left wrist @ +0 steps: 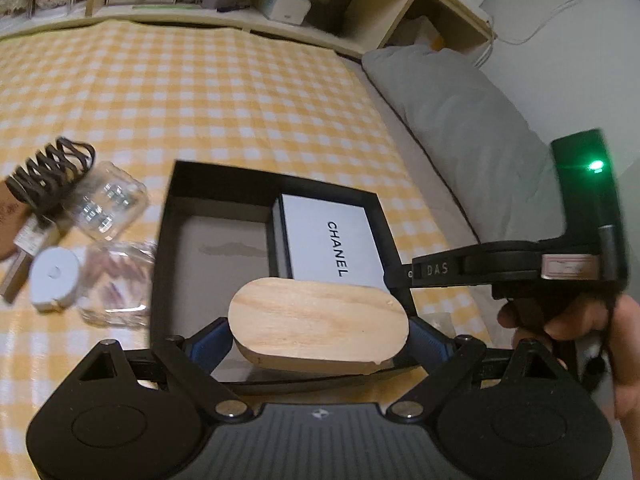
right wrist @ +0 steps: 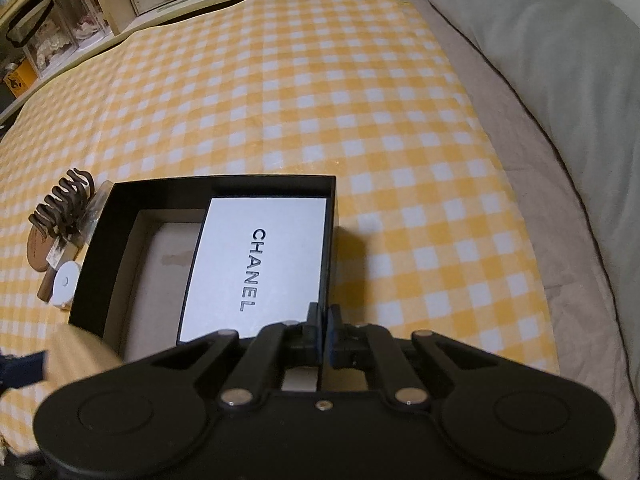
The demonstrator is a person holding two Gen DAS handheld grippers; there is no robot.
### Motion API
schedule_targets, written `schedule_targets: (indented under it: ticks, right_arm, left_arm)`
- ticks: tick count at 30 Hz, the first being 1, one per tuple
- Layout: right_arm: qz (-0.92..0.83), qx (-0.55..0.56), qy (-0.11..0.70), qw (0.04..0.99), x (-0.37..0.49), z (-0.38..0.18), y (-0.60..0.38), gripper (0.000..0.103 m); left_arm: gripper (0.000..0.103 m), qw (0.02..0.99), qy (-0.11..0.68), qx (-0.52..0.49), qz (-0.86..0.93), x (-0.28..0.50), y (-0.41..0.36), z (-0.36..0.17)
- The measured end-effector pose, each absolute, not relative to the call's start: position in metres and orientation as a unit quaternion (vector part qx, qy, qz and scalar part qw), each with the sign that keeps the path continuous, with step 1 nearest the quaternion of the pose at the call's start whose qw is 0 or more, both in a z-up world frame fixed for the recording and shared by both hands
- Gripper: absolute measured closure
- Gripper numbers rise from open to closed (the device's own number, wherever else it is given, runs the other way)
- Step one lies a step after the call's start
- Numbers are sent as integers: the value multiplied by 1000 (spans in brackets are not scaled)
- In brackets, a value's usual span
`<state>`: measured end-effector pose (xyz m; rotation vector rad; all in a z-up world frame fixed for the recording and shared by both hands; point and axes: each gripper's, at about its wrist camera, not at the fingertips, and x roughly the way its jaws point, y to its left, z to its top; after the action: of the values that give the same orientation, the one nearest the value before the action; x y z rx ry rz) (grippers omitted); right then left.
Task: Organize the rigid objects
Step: 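Carry the wooden oval block over the black box with the left tool, then lower the wooden block beside the CHANEL box and open the left tool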
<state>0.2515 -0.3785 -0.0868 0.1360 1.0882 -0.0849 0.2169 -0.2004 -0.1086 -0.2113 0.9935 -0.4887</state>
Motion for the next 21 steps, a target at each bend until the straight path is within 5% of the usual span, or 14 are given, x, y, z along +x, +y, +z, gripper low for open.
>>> schedule_targets:
  ticks: [14, 16, 21]
  right_arm:
    - [-27, 97, 513, 853, 247, -88, -397, 98]
    - [-26, 97, 514, 852, 248, -89, -396, 98]
    - [-27, 97, 513, 853, 248, -89, -396, 99]
  left_arm:
    - [3, 826, 493, -153, -227, 229, -228, -140]
    - [5, 822, 496, -152, -235, 231, -227, -139]
    - [32, 814, 513, -124, -241, 235, -223, -140]
